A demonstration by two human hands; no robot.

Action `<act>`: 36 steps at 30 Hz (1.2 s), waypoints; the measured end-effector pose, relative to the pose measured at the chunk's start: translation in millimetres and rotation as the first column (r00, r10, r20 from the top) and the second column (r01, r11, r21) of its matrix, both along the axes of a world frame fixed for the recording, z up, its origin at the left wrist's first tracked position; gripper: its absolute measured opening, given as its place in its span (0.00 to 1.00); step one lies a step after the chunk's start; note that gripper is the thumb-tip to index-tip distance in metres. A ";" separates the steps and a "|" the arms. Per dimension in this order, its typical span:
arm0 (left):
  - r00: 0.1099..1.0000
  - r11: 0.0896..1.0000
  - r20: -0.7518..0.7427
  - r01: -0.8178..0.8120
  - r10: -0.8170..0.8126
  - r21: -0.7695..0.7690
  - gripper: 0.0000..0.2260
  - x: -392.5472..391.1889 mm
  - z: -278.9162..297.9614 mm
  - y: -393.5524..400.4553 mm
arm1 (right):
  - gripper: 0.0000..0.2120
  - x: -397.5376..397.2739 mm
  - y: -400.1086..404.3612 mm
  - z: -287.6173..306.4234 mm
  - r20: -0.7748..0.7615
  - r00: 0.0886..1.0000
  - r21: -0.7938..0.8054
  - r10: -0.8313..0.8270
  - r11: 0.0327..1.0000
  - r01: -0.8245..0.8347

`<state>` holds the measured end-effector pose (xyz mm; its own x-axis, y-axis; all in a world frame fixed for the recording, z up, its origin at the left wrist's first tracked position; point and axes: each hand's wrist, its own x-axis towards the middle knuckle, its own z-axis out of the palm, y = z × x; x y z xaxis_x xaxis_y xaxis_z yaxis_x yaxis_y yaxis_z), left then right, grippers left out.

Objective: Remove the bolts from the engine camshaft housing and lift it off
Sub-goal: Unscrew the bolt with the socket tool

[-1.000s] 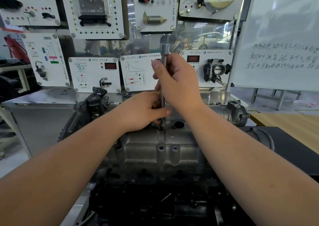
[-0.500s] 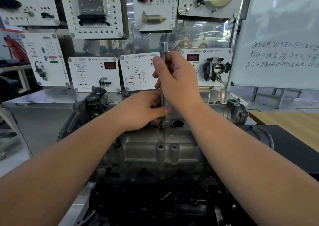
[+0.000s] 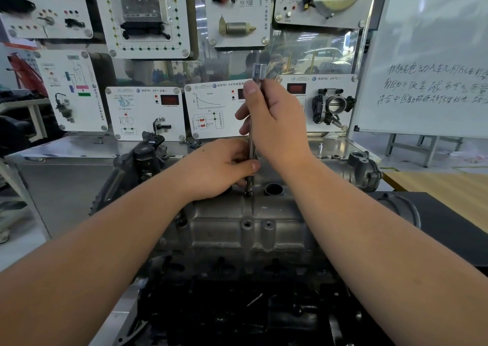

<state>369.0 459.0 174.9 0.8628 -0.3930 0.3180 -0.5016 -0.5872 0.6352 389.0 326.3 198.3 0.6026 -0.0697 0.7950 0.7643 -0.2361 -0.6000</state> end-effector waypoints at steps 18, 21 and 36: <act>0.999 0.999 -0.008 0.039 -0.039 -0.006 0.07 -3.0 1.9 1.3 | 0.12 -4.5 1.7 -0.5 0.001 0.998 -0.041 0.066 0.997 -0.066; 1.000 1.000 -0.015 -0.013 0.013 -0.003 0.02 -0.7 1.7 0.8 | 0.10 -4.8 2.7 -0.6 0.014 0.997 -0.037 0.077 0.996 -0.077; 0.999 1.000 -0.018 -0.028 0.028 -0.013 0.04 2.6 0.3 2.2 | 0.10 -5.9 2.0 0.5 0.007 0.994 -0.030 0.106 0.994 -0.105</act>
